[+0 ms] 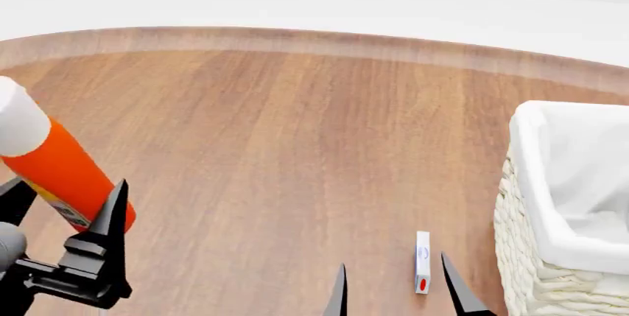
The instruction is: Pick up the ketchup, and put it in the basket.
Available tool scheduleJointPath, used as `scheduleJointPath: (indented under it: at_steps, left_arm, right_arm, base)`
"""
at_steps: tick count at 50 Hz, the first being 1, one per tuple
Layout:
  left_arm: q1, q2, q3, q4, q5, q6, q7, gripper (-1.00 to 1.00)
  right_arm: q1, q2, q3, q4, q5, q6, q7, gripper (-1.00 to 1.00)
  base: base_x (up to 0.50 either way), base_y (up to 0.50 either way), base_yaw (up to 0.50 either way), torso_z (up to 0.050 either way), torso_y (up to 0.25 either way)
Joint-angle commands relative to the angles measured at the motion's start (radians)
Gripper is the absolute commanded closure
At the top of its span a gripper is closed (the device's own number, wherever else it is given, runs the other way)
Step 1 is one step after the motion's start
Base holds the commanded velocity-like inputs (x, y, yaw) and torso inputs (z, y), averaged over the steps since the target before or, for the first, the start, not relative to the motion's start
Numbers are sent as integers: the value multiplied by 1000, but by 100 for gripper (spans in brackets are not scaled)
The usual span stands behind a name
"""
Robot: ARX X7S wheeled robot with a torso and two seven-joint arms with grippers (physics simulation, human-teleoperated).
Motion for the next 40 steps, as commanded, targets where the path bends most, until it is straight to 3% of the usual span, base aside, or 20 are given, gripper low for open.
scheduleJointPath:
  at_steps: [1, 8, 26, 40]
  left_arm:
    - [-149, -8, 88, -76, -46, -87, 32, 100]
    - [-224, -17, 177, -154, -34, -111, 94, 100]
    - [-411, 6, 279, -371, -51, -83, 290, 100]
    - [-564, 13, 369, -650, -24, 29, 551, 100]
  right_arm:
    - [3, 2, 0, -3, 6, 5, 3, -100]
    - [0, 4, -2, -1, 7, 1, 5, -100]
    - [7, 5, -12, 12, 9, -3, 4, -100]
    - [7, 7, -26, 23, 4, -9, 6, -100]
  base:
    - [0, 0, 0, 0, 0]
    - [0, 0, 0, 0, 0]
    - [0, 0, 0, 0, 1]
    - [0, 0, 0, 0, 1]
